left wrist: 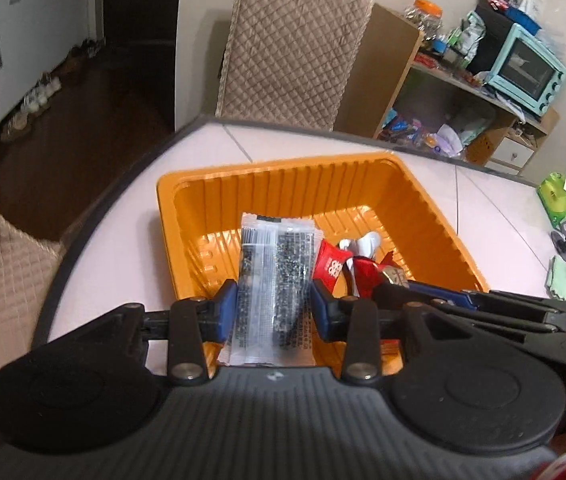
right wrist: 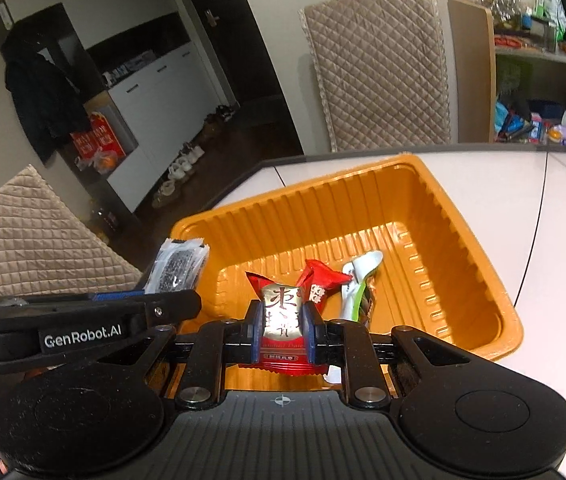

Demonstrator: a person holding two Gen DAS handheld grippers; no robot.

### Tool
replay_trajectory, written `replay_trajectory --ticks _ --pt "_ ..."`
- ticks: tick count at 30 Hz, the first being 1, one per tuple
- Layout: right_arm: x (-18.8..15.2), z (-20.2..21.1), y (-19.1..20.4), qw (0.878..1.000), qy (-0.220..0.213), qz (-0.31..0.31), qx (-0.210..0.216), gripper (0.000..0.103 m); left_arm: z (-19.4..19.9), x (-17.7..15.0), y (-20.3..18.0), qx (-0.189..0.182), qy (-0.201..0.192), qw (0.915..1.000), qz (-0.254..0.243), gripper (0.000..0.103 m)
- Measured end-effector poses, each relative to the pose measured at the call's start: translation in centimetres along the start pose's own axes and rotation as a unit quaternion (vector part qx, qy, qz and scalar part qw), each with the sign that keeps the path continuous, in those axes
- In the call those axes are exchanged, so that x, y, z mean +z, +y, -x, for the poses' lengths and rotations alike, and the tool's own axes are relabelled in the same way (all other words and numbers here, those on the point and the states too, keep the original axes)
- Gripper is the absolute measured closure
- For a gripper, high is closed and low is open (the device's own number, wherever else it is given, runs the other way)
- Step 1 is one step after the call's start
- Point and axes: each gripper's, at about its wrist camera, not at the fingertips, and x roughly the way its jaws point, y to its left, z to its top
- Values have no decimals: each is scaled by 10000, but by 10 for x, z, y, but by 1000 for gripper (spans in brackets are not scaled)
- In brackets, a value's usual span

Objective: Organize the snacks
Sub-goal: 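Carry the clear packet and red candy with both tools over the orange tray, then open both tools to drop the clear packet and red candy into the tray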

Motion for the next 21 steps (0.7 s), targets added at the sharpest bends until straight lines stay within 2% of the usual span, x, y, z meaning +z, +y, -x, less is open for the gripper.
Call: replay_trajectory --ticks 11,16,21 --pt "-6 -20 -14 9996 239 -141 -102 82 -29 -5 5 25 319 9993 210 67" --pt "-6 -21 -17 9994 260 -187 -128 82 -37 -5 8 -124 495 9981 358 69" --pt "-6 -17 -15 9993 259 -219 -138 82 -33 -2 9 -138 416 9984 351 68"
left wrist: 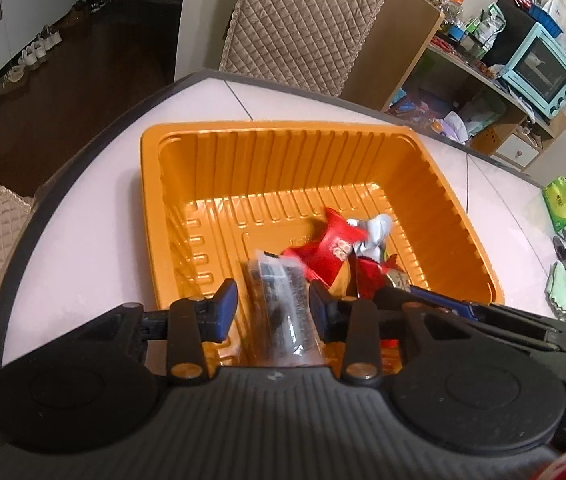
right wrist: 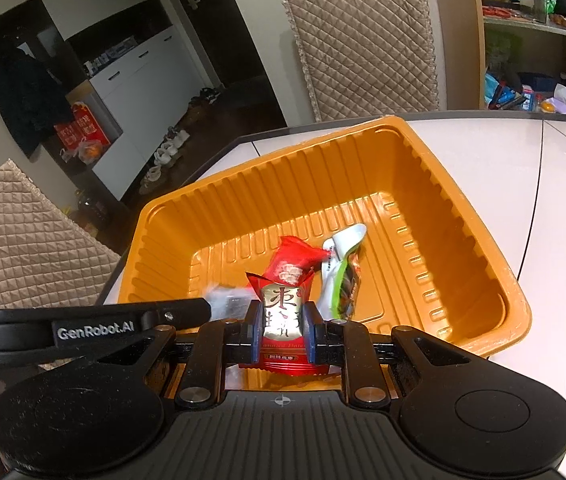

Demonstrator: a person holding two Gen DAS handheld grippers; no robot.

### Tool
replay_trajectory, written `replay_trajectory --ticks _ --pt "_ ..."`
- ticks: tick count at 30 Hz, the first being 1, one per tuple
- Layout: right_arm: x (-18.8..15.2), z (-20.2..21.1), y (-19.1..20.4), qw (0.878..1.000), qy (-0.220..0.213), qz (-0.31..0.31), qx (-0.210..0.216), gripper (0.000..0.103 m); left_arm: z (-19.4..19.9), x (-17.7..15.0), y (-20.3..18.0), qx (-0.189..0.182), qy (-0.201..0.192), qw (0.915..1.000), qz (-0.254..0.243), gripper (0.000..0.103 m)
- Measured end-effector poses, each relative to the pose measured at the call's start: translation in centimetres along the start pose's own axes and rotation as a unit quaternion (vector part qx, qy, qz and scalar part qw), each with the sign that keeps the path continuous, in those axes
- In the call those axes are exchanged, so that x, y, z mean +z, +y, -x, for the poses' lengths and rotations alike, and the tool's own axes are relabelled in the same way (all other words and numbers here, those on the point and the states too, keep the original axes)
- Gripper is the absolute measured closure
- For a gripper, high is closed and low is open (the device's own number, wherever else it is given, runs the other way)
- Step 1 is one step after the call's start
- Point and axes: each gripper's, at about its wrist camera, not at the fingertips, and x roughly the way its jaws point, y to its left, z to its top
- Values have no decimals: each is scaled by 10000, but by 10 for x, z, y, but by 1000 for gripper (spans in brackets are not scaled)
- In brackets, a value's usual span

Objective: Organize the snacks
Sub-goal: 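Open both tools to drop the clear packet and red candy into the tray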

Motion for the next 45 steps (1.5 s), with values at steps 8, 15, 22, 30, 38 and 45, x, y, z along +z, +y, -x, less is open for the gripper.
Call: replay_trajectory --ticks 8,15,22,30,38,45 --pt "3 3 0 10000 -26 -27 34 82 10 4 5 29 -75 9999 -115 68" --pt "3 0 4 10000 -59 60 38 82 14 0 5 71 -97 9996 -274 68" --pt "6 7 0 9994 -292 -143 107 82 21 -4 5 53 -107 9994 -317 68" --pt "0 35 -6 9991 -346 -238 92 81 37 -17 3 -55 -111 9991 -411 67" --pt "-24 79 -8 9982 -481 -339 103 80 68 -37 -7 -194 -202 9977 -610 62" --pt "-55 126 -4 9966 -686 -446 8 40 98 -66 -16 -318 -240 9964 -747 58"
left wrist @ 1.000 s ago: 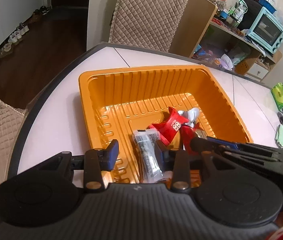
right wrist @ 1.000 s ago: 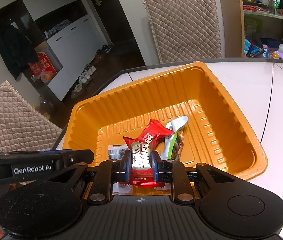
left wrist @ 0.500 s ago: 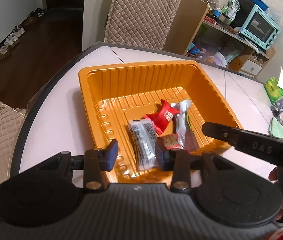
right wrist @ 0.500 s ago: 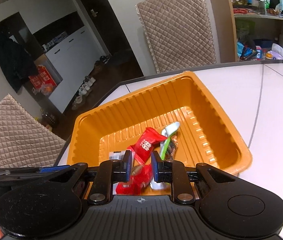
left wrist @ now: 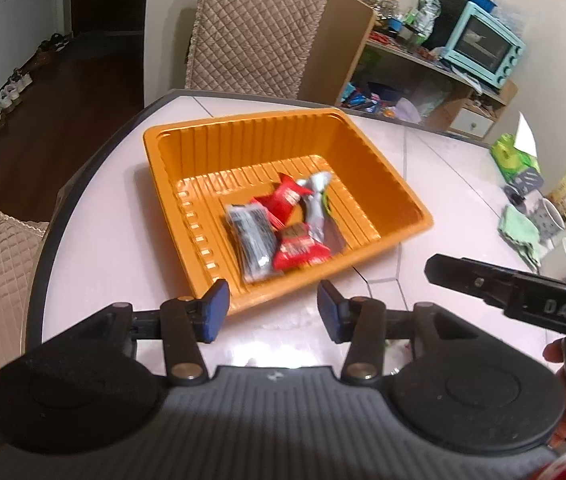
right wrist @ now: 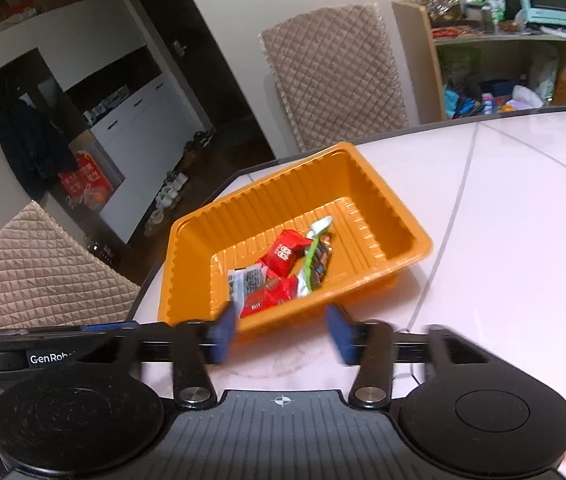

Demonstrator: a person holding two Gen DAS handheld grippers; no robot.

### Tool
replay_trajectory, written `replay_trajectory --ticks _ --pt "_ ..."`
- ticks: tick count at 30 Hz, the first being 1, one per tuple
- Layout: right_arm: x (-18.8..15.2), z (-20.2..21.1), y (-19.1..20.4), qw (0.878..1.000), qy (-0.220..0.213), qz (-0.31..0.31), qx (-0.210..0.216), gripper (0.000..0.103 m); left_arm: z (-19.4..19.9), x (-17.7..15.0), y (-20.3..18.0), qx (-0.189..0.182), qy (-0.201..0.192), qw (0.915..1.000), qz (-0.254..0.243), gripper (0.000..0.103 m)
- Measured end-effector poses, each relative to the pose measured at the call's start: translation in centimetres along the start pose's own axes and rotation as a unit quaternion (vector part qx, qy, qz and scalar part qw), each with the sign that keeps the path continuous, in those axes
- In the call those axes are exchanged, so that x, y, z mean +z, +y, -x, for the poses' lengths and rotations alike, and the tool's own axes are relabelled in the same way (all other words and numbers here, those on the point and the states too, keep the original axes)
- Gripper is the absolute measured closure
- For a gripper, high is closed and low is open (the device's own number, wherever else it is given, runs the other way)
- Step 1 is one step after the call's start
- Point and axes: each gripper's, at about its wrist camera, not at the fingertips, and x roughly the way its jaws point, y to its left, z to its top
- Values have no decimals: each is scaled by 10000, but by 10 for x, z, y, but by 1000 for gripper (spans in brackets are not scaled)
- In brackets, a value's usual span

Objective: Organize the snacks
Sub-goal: 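Move both open tools back toward the remaining candies on the table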

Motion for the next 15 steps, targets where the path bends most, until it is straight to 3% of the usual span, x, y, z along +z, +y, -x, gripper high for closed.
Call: replay_trajectory --ticks 15 --pt "-69 107 -8 9985 -129 -312 -427 30 56 -74 -52 -215 163 9987 -432 55"
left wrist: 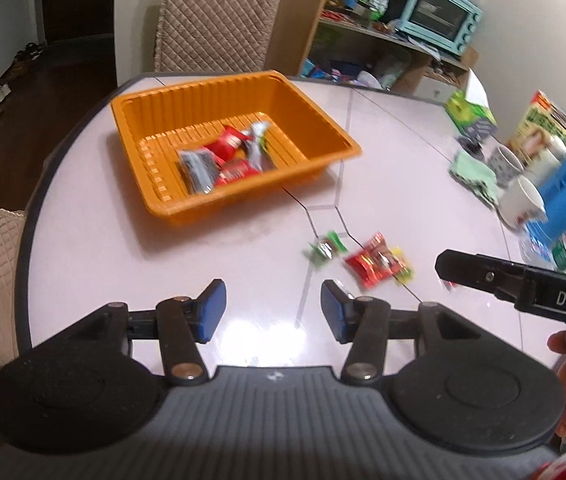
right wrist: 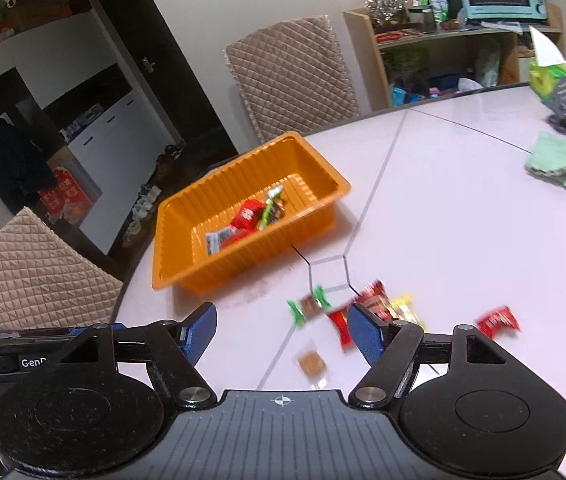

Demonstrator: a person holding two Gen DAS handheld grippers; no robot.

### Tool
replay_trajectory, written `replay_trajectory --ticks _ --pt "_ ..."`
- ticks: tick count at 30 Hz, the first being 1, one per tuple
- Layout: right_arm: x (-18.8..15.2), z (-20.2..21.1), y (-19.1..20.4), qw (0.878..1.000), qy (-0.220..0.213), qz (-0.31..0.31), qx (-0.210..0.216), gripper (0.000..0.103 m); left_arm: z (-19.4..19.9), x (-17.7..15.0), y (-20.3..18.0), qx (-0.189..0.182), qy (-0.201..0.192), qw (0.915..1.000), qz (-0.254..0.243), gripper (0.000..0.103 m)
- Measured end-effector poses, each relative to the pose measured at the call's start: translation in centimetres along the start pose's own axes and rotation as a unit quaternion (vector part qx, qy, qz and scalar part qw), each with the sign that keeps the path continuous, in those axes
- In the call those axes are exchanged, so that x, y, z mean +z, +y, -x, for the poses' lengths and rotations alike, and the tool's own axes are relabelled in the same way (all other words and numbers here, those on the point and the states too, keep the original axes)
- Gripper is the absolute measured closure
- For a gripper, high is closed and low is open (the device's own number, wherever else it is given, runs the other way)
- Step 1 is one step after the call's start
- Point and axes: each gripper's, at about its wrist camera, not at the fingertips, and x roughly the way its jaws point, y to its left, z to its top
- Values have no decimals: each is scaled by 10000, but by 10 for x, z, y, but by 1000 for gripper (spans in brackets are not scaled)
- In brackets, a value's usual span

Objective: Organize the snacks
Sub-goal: 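Move both open tools back toward the remaining candies on the table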

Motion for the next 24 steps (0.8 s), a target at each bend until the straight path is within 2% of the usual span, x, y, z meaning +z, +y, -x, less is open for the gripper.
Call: replay_trajectory --ticks 13,24 --pt "-50 65 -18 9995 13 54 -303 30 31 -59 -52 -54 110 9994 -327 54" --pt "-80 101 -32 9996 26 23 -266 30 54 -90 -79 35 111 9987 -500 54"
